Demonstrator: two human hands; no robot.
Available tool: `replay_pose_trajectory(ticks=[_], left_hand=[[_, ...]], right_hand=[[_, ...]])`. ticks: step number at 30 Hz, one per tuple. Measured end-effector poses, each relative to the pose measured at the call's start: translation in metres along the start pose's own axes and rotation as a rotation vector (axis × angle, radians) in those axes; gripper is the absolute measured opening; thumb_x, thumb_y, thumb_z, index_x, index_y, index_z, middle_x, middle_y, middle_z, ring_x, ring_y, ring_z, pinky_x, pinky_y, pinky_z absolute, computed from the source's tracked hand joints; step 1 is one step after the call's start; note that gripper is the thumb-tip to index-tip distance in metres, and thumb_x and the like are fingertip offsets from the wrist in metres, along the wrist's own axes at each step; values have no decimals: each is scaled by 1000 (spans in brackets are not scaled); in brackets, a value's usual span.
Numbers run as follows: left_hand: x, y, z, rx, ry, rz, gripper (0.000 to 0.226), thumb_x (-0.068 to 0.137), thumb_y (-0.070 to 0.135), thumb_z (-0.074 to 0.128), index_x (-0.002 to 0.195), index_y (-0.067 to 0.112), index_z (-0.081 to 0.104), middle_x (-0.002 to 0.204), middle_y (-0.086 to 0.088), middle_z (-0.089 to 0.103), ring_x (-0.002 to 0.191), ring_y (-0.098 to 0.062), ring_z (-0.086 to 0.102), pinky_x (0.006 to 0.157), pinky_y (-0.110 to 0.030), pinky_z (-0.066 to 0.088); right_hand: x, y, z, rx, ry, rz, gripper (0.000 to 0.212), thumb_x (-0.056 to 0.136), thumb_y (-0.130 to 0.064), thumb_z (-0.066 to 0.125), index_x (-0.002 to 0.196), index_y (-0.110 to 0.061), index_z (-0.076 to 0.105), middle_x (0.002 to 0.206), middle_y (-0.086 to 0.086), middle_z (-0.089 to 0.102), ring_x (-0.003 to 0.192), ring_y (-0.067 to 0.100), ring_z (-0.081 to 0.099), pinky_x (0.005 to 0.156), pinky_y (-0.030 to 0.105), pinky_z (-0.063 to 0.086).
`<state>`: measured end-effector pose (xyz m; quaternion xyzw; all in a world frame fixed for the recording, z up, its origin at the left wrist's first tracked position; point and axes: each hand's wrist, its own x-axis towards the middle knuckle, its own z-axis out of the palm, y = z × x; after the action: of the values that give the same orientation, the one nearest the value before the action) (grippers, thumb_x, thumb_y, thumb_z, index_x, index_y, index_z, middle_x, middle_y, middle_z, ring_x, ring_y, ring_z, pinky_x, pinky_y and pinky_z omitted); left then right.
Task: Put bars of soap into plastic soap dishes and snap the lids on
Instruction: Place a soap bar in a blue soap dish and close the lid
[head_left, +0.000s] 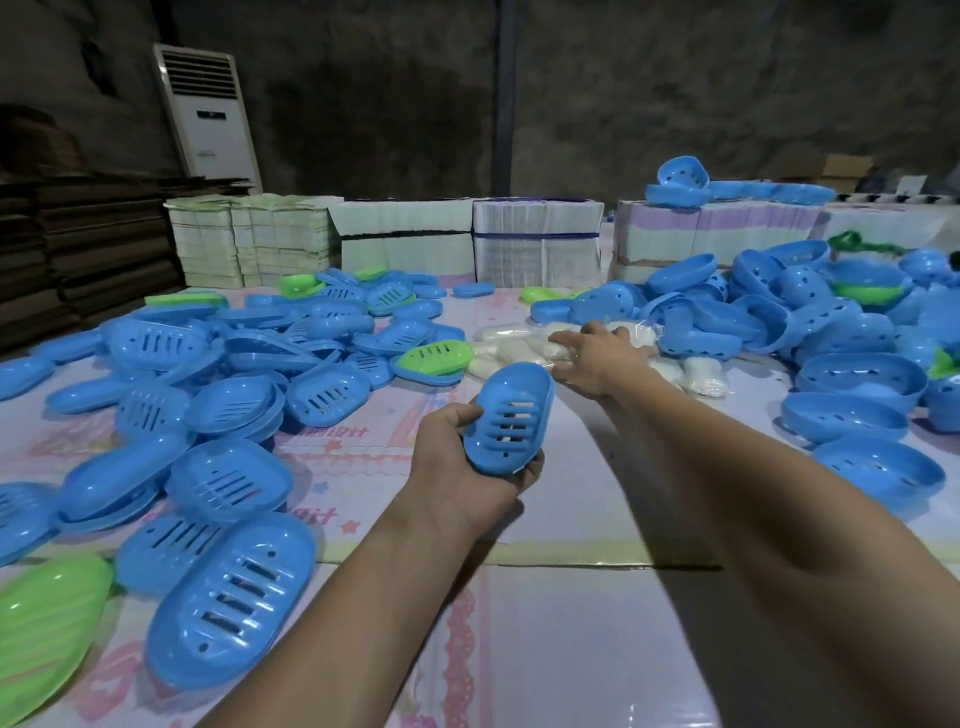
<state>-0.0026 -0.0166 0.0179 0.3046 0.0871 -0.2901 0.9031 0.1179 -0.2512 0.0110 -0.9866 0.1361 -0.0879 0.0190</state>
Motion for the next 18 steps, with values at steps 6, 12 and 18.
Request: replay_pose_trajectory(ticks=[6, 12, 18], left_hand=[[-5, -1, 5, -58, -42, 13, 36, 98, 18, 41, 118, -3, 64, 109, -26, 68, 90, -38, 61, 79, -53, 52], [-7, 0, 5, -44, -58, 18, 48, 99, 22, 39, 133, -5, 59, 121, -31, 66, 106, -42, 61, 82, -55, 50], [-7, -9, 3, -8, -146, 78, 32, 98, 25, 44, 112, 4, 63, 120, -21, 62, 97, -34, 61, 98, -45, 49]], right_hand=[[-30, 8, 4, 127, 53, -123, 48, 88, -54, 49, 136, -52, 43, 137, -3, 43, 122, 35, 42, 102, 54, 38], [-85, 0, -3, 168, 60, -217, 49, 86, -58, 53, 134, -53, 45, 142, -6, 42, 124, 31, 42, 101, 50, 40], [-128, 6, -19, 250, -34, -336, 55, 84, -43, 62, 137, -48, 46, 142, 0, 43, 124, 27, 44, 104, 47, 37]])
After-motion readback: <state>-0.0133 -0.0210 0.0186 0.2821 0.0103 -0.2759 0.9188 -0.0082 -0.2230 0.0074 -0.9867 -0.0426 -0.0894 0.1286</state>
